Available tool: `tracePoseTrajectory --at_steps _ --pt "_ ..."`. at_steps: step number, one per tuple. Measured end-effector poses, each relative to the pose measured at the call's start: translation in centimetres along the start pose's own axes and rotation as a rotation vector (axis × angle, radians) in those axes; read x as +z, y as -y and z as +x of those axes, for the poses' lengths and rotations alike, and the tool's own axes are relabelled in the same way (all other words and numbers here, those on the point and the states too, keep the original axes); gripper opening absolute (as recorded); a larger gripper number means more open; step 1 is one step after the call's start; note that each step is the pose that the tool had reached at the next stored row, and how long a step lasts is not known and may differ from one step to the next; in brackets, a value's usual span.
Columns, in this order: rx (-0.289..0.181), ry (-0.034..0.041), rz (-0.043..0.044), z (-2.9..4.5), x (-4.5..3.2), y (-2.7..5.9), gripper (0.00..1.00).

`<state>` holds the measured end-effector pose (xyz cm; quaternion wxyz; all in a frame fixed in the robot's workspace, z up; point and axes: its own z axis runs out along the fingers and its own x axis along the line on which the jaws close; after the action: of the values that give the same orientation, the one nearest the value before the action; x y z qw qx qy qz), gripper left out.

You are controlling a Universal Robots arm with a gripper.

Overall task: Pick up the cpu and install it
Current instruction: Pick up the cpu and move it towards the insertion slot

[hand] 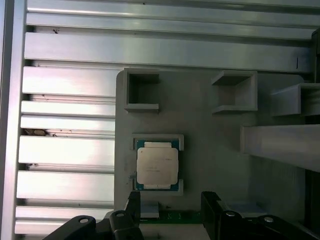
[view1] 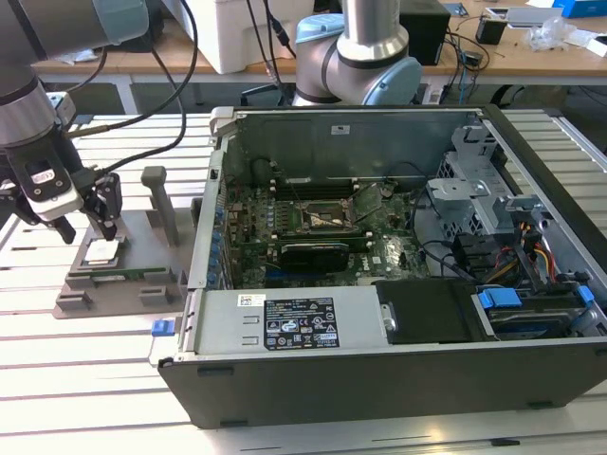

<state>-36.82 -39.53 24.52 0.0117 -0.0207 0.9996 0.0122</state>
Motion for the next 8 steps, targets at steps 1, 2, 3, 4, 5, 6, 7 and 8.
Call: tracePoseTrajectory --at_steps 1,2,3,4,5,6,7,8 --pt "0.0 -0.0001 -0.0001 0.0 0.05 0.0 0.6" --pt "0.0 0.0 0.0 0.0 0.1 0.0 0.6" --pt "0.0 0.0 0.0 0.0 0.14 0.0 0.6" --pt "0.0 0.0 0.0 0.01 0.18 0.0 0.6" --pt "0.0 0.0 -0.0001 0.01 0.43 0.01 0.6" --pt "0.0 0.0 -0.0001 0.02 0.64 0.01 0.6" --pt "0.0 0.0 -0.0001 0.02 0.92 0.02 0.6" --pt "0.0 0.0 0.0 0.03 1.09 0.03 0.6"
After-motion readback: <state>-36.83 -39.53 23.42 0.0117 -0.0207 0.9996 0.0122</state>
